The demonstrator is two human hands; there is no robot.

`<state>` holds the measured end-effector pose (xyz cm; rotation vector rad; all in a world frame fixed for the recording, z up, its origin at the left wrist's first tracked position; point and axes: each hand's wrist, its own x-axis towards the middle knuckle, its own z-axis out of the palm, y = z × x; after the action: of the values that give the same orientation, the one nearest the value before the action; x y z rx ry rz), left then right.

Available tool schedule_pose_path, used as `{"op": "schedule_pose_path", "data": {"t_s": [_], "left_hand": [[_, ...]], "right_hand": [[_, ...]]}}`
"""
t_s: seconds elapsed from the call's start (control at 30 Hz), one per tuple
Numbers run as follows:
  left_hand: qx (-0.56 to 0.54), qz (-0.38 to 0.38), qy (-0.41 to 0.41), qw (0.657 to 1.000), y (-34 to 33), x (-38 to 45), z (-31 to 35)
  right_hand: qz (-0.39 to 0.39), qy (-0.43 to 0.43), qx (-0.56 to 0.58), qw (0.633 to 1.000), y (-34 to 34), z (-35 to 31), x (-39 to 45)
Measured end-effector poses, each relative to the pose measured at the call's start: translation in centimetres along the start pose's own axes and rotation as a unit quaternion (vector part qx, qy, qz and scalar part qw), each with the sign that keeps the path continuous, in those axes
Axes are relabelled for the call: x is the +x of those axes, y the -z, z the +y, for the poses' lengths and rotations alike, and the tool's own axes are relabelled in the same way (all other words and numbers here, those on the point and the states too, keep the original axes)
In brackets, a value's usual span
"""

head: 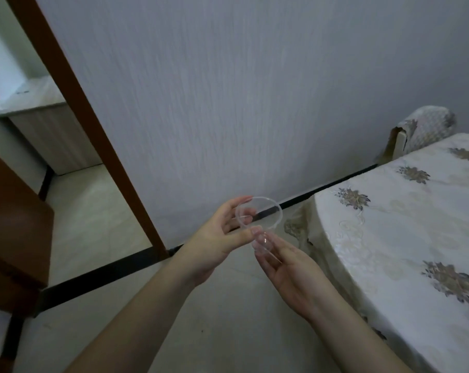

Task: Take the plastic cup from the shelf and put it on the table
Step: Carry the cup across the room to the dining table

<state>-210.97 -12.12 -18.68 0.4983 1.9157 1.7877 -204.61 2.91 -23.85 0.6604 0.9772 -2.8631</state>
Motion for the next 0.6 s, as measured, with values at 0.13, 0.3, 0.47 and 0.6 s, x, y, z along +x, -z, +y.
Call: {"op": "schedule_pose_path", "data": {"t_s": [0.13, 0.3, 0.47, 0.6], "left_hand": [[0.01, 0.009, -0.018, 1.0, 1.2, 5.1, 1.3], [0.022, -0.005, -0.039, 0.999, 4.0, 10.8, 1.6], [0.013, -0.032, -0.062, 0.997, 7.7, 16.2, 0.8], [-0.011, -0.055, -0.075, 0.996, 11.3, 20.2, 1.2]], "right_hand": [[-0.021, 0.008, -0.004, 1.0, -1.3, -3.1, 4.8], [-0.027, 0.02, 0.004, 0.999, -2.7, -4.9, 10.4], [-0.007, 0.05, 0.0, 0.999, -4.7, -5.4, 16.3], [-0.012, 0.075, -0.002, 0.997, -7.1, -5.4, 20.5]]}}
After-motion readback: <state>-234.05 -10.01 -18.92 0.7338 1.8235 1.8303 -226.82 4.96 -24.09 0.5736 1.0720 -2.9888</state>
